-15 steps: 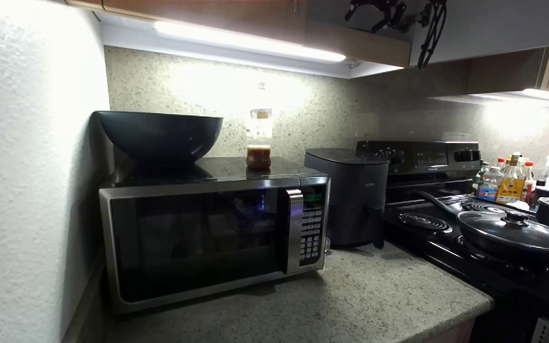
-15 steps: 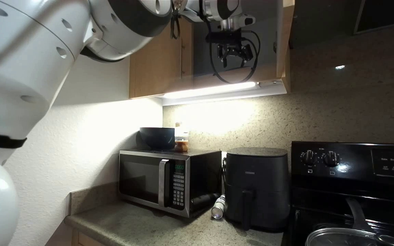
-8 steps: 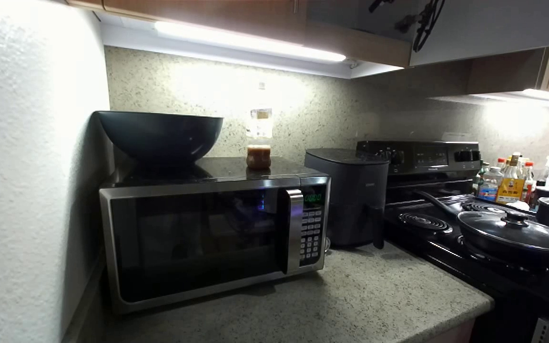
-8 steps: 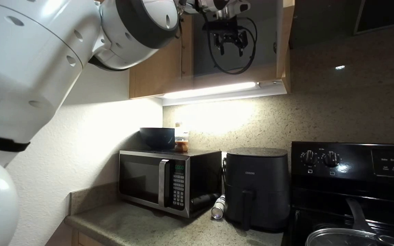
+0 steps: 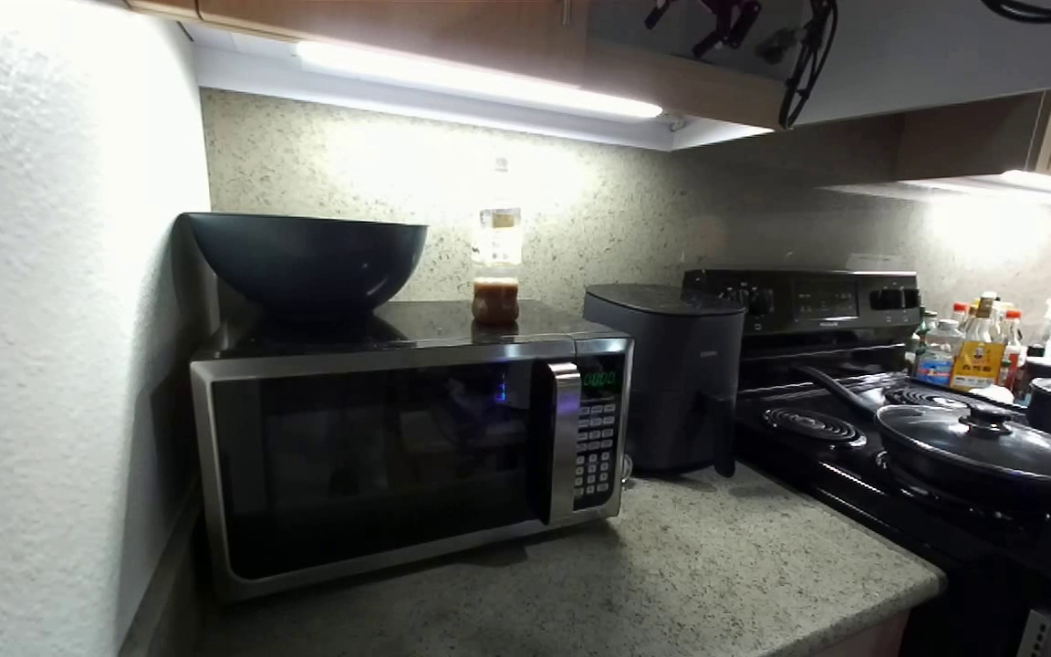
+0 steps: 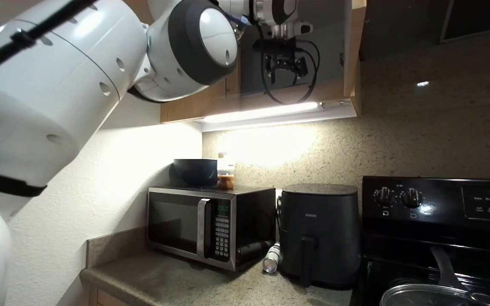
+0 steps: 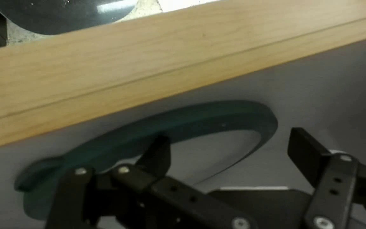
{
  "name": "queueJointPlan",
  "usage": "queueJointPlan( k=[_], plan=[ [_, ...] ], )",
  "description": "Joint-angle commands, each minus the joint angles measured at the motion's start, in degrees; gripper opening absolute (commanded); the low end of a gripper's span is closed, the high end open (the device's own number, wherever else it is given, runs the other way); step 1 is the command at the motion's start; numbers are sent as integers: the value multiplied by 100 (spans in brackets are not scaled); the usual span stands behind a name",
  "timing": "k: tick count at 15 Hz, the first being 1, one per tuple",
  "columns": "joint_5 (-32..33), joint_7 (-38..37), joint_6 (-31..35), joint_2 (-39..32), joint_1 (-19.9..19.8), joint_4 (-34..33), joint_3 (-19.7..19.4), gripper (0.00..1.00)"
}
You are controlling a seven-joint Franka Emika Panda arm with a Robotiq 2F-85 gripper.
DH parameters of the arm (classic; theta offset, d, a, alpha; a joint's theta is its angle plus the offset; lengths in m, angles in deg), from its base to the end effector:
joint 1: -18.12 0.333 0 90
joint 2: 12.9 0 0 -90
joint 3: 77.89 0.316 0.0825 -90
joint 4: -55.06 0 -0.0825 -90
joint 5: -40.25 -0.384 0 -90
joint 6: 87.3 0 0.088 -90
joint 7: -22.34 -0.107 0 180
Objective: Take the plastic object in the top cabinet and put it on the counter
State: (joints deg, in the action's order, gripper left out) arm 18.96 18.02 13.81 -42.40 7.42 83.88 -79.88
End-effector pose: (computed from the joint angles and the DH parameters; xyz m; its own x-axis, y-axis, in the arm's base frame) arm 0.6384 -0.0994 0.8252 0.7074 -0.2880 0.6454 -0.0689 -0.9370 -0.3426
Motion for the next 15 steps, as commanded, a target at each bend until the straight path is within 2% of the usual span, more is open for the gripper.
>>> queueJointPlan(
  k=[1, 4, 5, 9, 10, 11, 15],
  plan=[
    [32, 258, -596, -471, -282, -612, 411, 100],
    [120, 318, -907, -655, -343, -967, 571, 100],
    [10, 449, -642, -299, -303, -368, 451, 100],
    [83, 391, -120, -248, -172, -593, 404, 100],
    [230, 294, -146, -479, -182, -1091, 570, 100],
    [269, 342, 107, -260, -148, -805, 585, 100],
    [396, 319, 178, -286, -100, -824, 646, 100]
  ],
)
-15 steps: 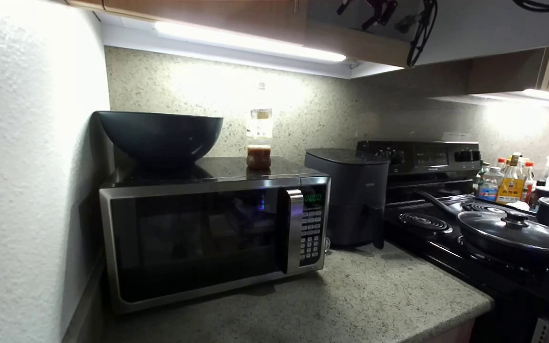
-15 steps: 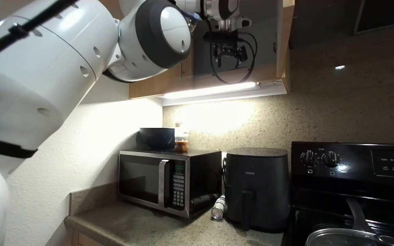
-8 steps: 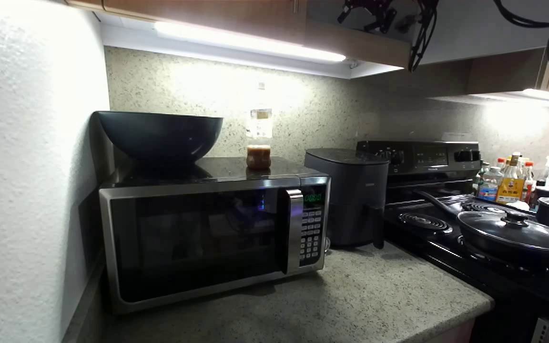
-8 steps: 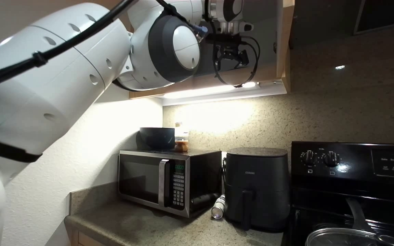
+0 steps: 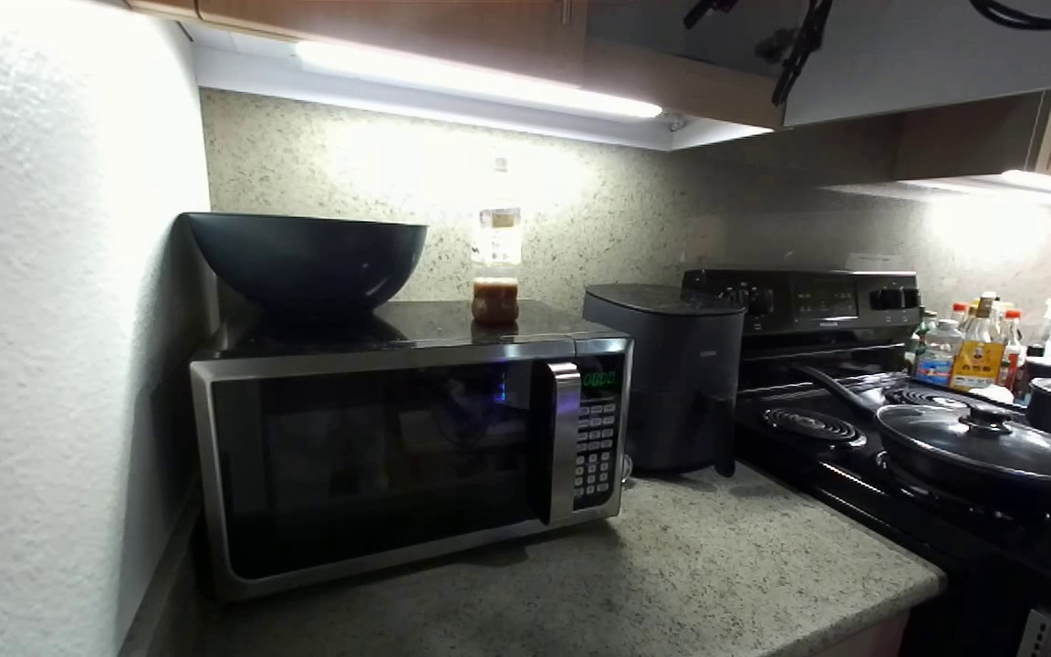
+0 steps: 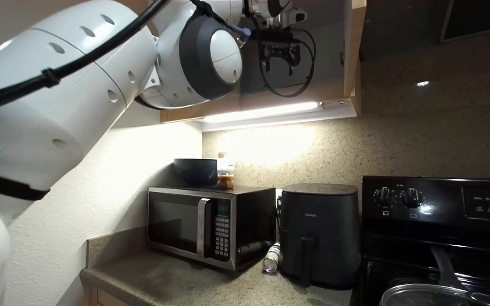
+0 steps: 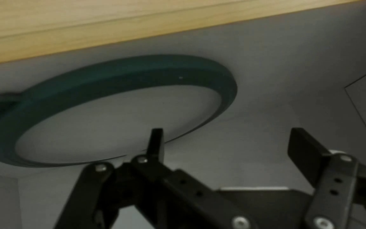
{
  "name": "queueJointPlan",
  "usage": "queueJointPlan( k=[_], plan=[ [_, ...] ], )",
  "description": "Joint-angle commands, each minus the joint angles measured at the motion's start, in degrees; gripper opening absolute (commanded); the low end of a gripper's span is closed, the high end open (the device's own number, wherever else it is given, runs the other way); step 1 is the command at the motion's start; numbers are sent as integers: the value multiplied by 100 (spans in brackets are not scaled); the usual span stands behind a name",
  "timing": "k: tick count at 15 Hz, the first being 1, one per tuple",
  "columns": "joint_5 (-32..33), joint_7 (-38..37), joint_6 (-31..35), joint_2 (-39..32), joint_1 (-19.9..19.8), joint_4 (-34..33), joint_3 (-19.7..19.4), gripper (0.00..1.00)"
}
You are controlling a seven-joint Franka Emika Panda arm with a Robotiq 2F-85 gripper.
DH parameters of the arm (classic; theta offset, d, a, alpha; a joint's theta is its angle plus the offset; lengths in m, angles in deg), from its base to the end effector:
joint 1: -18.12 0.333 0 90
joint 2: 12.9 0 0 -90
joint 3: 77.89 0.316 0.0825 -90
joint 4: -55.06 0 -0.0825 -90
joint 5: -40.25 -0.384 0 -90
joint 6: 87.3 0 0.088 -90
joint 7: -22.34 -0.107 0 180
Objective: Take the plastic object in the top cabinet and put it on the counter
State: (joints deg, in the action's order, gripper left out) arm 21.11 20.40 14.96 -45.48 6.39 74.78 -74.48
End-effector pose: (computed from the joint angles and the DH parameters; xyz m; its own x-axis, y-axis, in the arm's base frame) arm 0.6225 -0.0855 0.8584 0.6292 -0.2250 0.7440 0.0330 -0.9486 -0.3148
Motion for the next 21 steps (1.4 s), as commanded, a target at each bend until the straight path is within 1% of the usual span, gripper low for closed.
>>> queueJointPlan(
  k=[1, 5, 6, 9, 11, 13, 16, 19, 21],
  plan=[
    [180, 80, 5, -3, -8, 124, 128, 100],
    [251, 122, -142, -117, -13, 303, 94, 100],
    [193, 194, -38, 34, -5, 622, -10, 100],
    [206, 223, -13, 39, -8, 618, -43, 100],
    [251, 101, -106, 68, 36, 659, -82, 100],
    [360, -82, -676, 232, 78, 769, -157, 100],
    [204, -28, -1199, 353, 60, 643, -65, 100],
    [214, -14, -1822, 509, 85, 573, -67, 100],
    [227, -46, -2065, 549, 110, 524, -85, 100]
  ],
)
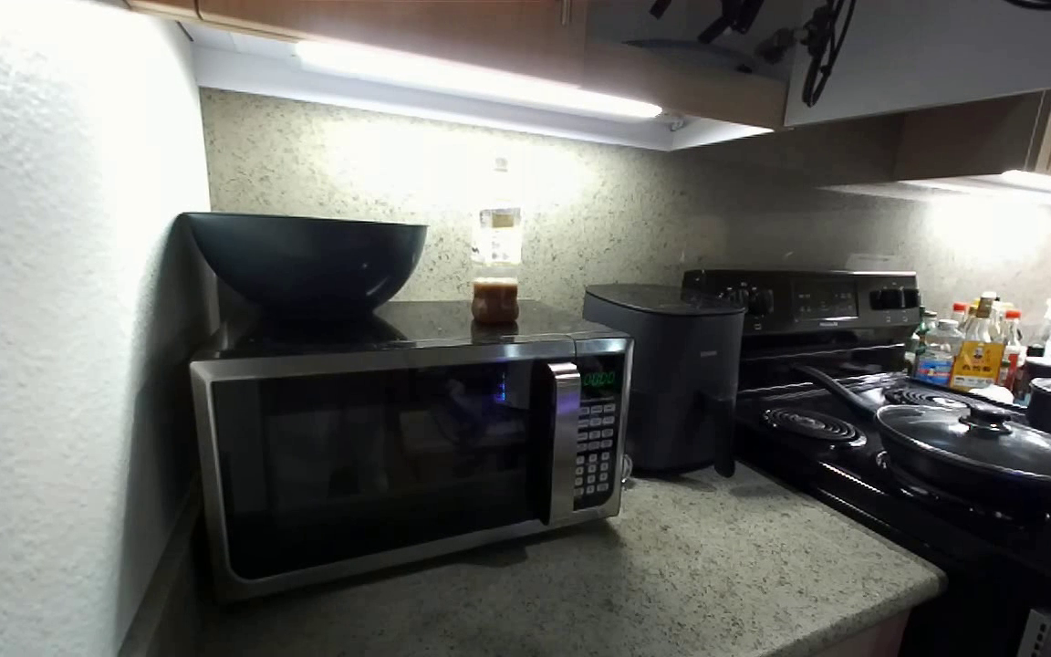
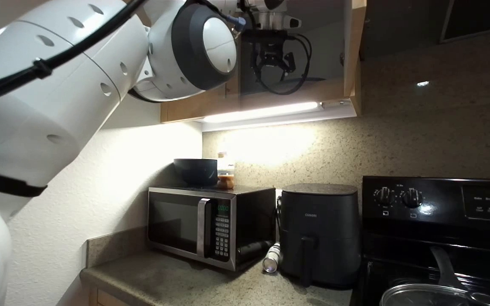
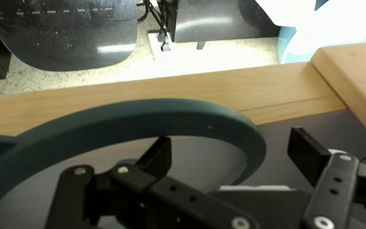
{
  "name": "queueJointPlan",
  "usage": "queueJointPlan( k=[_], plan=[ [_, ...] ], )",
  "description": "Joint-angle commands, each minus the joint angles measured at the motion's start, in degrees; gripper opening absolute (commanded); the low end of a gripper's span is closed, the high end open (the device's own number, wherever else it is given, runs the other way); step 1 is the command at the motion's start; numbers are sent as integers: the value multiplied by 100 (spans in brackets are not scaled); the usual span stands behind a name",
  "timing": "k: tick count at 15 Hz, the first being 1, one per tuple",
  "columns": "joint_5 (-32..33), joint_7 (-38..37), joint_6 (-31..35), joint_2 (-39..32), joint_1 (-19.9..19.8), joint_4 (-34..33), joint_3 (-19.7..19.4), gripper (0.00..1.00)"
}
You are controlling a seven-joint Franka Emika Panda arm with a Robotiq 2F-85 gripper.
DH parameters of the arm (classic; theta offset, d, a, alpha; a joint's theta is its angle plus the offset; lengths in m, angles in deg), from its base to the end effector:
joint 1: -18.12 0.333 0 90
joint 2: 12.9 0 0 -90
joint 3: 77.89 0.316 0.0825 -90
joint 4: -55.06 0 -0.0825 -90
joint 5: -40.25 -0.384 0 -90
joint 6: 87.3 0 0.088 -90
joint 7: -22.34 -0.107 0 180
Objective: Take the plastic object in the top cabinet and put it on the counter
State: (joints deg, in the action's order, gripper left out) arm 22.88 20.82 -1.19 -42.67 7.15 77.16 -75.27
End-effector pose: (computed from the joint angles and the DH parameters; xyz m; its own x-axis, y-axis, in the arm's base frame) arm 0.6056 -0.0701 0.8343 0.8169 -0.1429 0.5588 0.0172 -0.9623 -0.2713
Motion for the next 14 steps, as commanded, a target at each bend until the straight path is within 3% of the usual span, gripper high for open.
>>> queueJointPlan(
  k=[1, 5, 6, 14],
  plan=[
    [52, -164, -463, 261, 50, 243, -17, 100],
    [31, -420, -430, 245, 79, 200, -21, 100],
    [70, -290, -535, -155, 14, -470, 93, 100],
    [69, -361, -535, -154, 28, -467, 93, 100]
  ],
)
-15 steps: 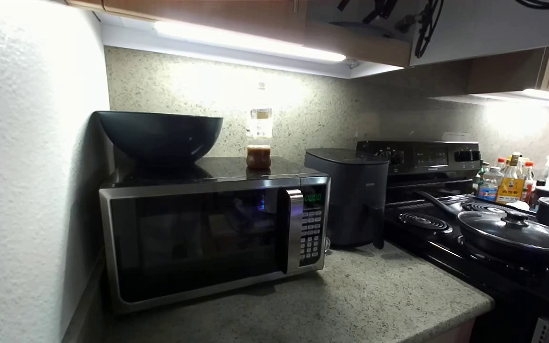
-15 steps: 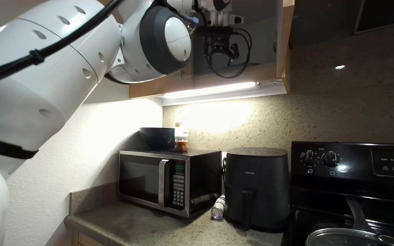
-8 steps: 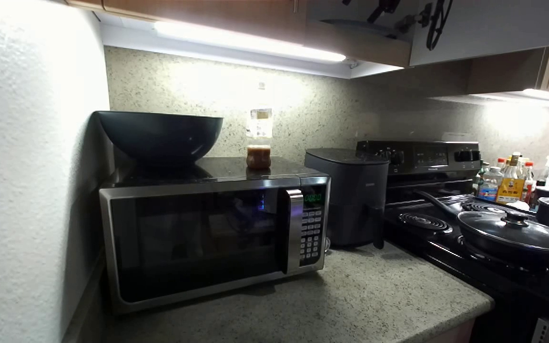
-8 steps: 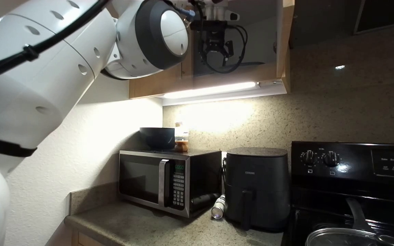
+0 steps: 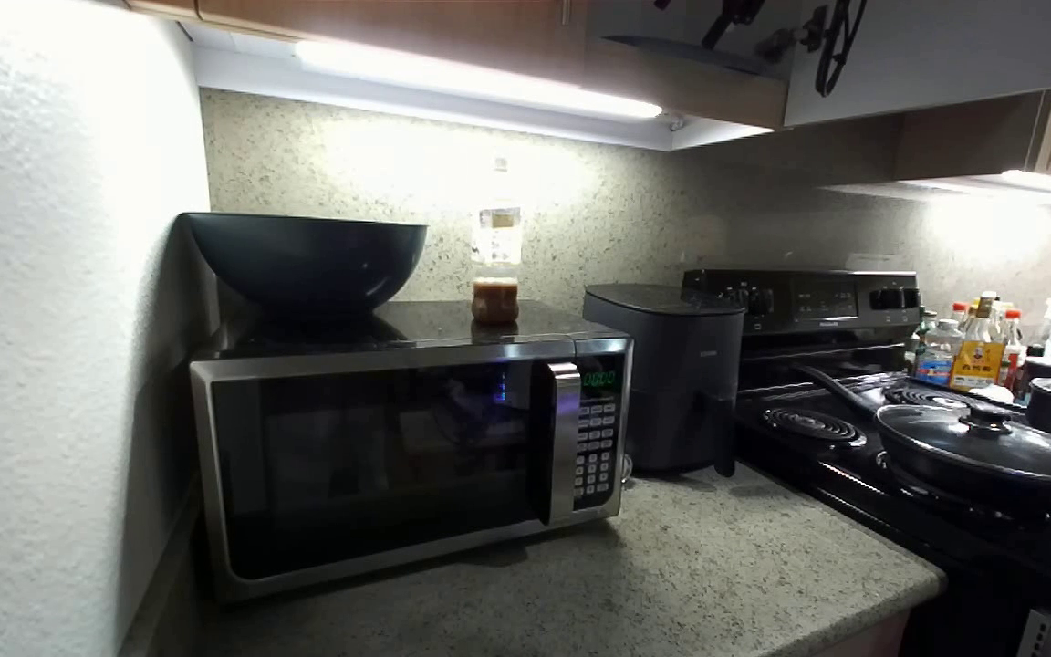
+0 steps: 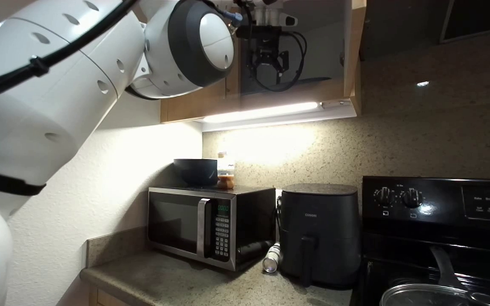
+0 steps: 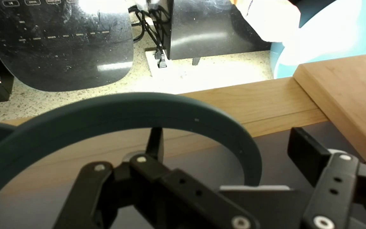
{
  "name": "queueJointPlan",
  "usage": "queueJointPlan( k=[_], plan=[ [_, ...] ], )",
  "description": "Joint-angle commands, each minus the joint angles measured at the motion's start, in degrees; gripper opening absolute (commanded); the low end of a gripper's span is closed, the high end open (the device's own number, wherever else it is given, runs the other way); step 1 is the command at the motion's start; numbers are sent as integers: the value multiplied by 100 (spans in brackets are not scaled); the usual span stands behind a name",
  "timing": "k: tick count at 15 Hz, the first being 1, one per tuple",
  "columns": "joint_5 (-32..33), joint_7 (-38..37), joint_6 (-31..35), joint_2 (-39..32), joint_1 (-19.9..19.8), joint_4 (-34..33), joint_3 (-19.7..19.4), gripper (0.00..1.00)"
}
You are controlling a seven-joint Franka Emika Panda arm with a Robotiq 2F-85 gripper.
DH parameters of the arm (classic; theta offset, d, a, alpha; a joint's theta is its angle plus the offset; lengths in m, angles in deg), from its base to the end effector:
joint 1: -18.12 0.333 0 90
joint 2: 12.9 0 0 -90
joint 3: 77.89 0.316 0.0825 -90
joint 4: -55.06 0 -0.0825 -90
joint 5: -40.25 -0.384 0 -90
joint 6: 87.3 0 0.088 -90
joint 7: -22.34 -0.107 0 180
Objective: Take the plastic object in the top cabinet and put it on the counter
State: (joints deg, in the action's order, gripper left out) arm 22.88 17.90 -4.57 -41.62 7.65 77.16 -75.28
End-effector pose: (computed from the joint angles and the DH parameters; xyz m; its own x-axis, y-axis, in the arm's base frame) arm 0.5947 -0.0613 0.8378 0.8416 -0.1689 0.5130 -0.0135 -0.9561 -0.2928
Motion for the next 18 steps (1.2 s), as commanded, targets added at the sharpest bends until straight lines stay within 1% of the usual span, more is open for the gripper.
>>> queueJointPlan(
  k=[1, 6, 7, 8, 11, 13, 15, 18],
  plan=[
    [69, -70, -197, -258, -22, -467, 93, 100],
    [69, -71, -197, -258, -21, -467, 93, 100],
    [160, 39, -281, -140, -7, -310, 59, 100],
    [232, 183, -413, 92, -17, 51, 38, 100],
    [860, 275, -809, 141, 151, 11, -229, 100],
    [1267, 360, -801, 107, 268, -68, -376, 100],
    [1439, 385, -682, 74, 315, -105, -413, 100],
    [1457, 356, -675, 64, 337, -98, -387, 100]
  ],
)
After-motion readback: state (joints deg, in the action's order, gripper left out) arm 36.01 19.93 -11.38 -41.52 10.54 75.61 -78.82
